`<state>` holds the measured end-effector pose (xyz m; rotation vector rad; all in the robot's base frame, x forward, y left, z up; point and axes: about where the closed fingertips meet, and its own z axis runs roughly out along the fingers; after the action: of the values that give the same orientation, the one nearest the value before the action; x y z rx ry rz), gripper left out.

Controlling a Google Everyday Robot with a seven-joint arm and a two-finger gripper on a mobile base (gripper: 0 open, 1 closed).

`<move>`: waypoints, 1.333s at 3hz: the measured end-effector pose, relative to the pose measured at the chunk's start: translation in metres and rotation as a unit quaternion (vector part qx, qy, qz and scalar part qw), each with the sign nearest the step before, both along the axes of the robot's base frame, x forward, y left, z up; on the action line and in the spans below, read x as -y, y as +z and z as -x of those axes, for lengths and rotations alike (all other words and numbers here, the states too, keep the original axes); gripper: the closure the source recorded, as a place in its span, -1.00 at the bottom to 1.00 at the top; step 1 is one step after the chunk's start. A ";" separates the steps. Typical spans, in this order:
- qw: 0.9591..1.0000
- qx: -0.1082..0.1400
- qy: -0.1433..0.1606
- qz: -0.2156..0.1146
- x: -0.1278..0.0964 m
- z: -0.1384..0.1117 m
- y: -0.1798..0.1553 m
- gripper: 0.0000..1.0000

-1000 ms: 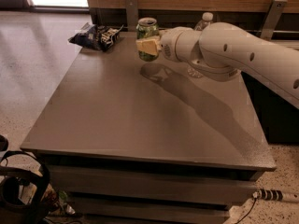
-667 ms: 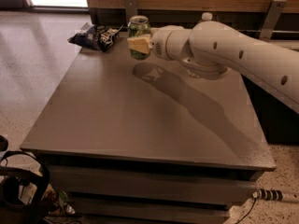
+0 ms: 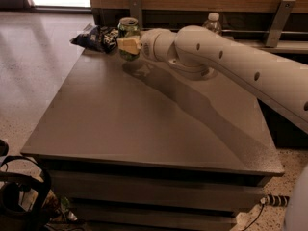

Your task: Move green can near blue chip bag

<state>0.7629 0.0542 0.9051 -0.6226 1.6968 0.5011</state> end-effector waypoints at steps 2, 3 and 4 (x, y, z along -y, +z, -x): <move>1.000 0.011 -0.023 0.009 -0.016 -0.034 -0.014 1.00; 0.999 0.018 -0.036 0.015 -0.024 -0.058 -0.023 1.00; 0.998 0.022 -0.051 0.037 -0.024 -0.078 -0.036 0.94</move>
Offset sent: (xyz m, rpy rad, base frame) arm 0.0593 0.0202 -0.0208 -0.0115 -0.0334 -0.0729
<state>0.8406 0.0783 0.8691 -0.5929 1.7021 0.3521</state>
